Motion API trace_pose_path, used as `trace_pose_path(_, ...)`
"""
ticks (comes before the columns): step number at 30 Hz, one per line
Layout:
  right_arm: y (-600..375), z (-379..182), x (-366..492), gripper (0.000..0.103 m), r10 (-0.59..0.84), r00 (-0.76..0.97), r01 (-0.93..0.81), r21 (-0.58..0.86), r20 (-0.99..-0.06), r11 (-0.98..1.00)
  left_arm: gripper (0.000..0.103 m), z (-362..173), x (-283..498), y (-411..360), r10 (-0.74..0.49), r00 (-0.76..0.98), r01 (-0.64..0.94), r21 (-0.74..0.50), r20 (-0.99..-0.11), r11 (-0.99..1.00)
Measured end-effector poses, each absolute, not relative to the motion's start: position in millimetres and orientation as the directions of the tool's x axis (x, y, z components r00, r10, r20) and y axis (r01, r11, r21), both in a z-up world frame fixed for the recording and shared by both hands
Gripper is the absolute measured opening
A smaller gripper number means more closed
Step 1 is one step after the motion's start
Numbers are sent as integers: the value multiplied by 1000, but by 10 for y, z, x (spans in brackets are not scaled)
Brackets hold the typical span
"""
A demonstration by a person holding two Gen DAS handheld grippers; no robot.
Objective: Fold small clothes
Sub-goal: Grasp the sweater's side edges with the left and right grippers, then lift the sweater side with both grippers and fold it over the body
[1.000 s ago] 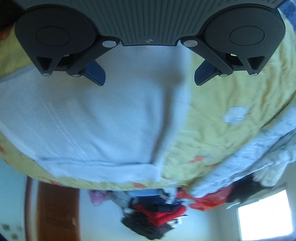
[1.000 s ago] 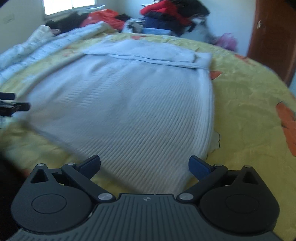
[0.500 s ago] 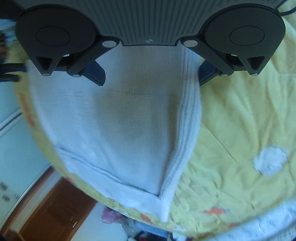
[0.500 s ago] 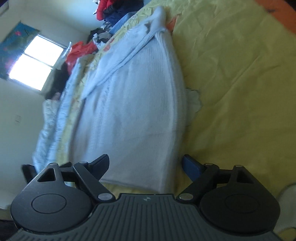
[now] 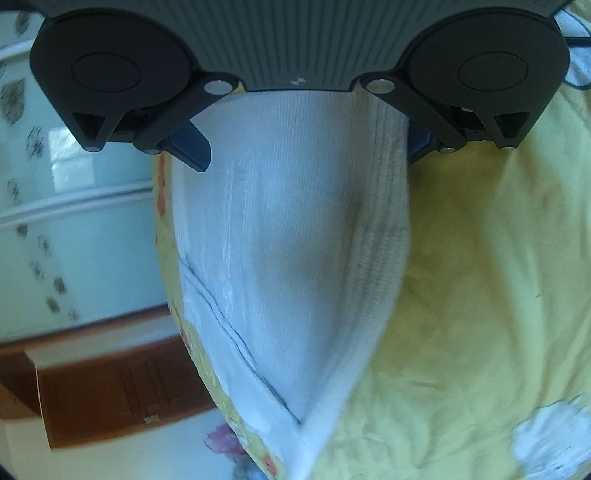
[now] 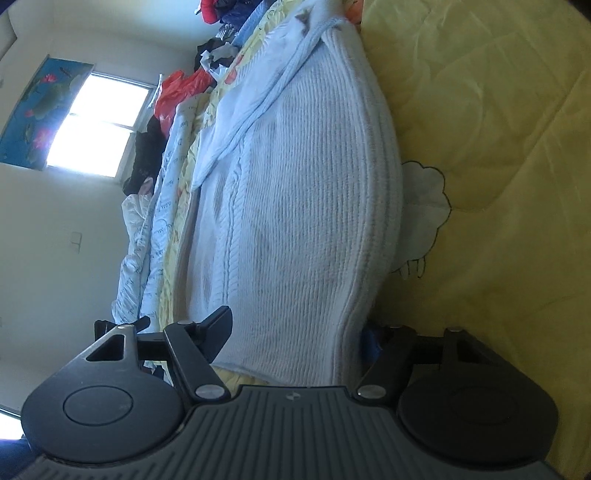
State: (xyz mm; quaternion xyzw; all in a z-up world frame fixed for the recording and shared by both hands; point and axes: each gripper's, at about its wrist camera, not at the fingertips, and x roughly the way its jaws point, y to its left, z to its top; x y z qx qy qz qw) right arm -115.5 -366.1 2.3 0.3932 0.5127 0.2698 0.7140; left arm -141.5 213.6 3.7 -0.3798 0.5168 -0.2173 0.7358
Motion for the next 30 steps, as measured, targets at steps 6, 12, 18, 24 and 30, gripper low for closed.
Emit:
trace_pose_path(6, -3667, 10, -1187, 72, 788, 336, 15, 839, -517, 544, 92, 83, -1376, 2018, -694, 343, -6, -740, -633, 672)
trace_pose_path(12, -3696, -27, -1246, 47, 771, 349, 13, 826, -533, 564, 34, -2, -1411, 2256, -652, 343, -82, -714, -676, 696)
trace_pose_path(18, -3573, 34, -1270, 12, 715, 345, -30, 754, -609, 657, 12, 68, -1310, 2101, -577, 331, -41, -622, -747, 782)
trace_pose_path(24, -3636, 234, -1262, 12, 772, 393, -80, 818, -499, 569, 10, 342, -1309, 2178, -580, 399, 21, -625, -711, 780)
trace_pose_path(30, -3748, 457, -1003, 12, 802, 461, -121, 869, -379, 480, 10, 721, -1056, 2176, -616, 504, 99, -668, -605, 738)
